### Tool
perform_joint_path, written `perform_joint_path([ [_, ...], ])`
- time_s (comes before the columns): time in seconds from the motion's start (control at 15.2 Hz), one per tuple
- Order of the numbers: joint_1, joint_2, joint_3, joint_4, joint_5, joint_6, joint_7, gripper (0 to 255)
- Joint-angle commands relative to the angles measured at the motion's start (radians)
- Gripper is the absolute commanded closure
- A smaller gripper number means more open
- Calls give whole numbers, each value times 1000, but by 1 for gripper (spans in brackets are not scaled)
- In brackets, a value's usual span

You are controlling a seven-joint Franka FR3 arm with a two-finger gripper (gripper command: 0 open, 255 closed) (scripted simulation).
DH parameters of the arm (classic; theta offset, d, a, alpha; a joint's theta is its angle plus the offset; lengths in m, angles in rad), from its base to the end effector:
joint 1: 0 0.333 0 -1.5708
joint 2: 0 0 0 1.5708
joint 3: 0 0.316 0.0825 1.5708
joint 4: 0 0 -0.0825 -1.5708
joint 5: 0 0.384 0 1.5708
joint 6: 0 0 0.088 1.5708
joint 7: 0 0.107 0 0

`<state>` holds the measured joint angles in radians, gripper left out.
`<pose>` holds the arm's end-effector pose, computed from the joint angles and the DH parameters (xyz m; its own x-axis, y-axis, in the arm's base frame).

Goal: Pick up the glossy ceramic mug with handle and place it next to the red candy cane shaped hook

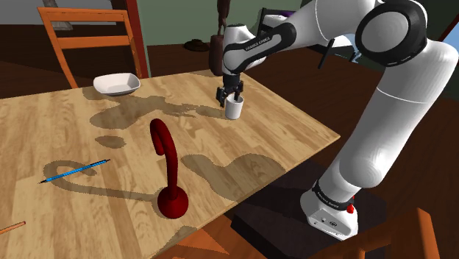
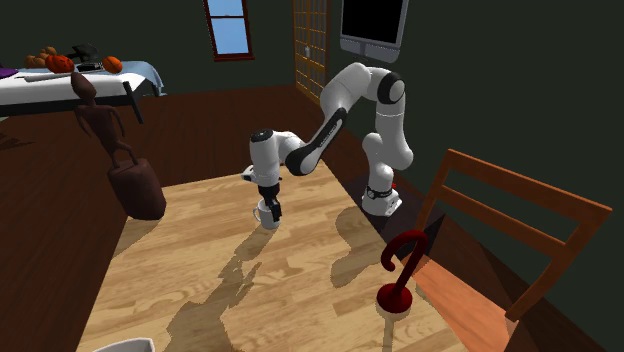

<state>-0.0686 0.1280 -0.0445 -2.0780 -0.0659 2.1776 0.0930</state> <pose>0.5613 -0.0659 0.3651 0.9856 -0.1674 -0.0239 -0.1656 -0.9843 0.0612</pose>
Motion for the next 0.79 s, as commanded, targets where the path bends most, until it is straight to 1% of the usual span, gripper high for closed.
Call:
perform_joint_path([
  [0.0,0,15,0,-8,0,23,2,0],
  [0.07,-1,25,0,-17,-1,42,2,0],
  [0.59,-1,25,0,-17,-1,42,2,0],
  [0.66,-1,25,0,-17,-1,42,2,255],
  [0.73,-1,25,0,-17,-1,42,2,255],
])
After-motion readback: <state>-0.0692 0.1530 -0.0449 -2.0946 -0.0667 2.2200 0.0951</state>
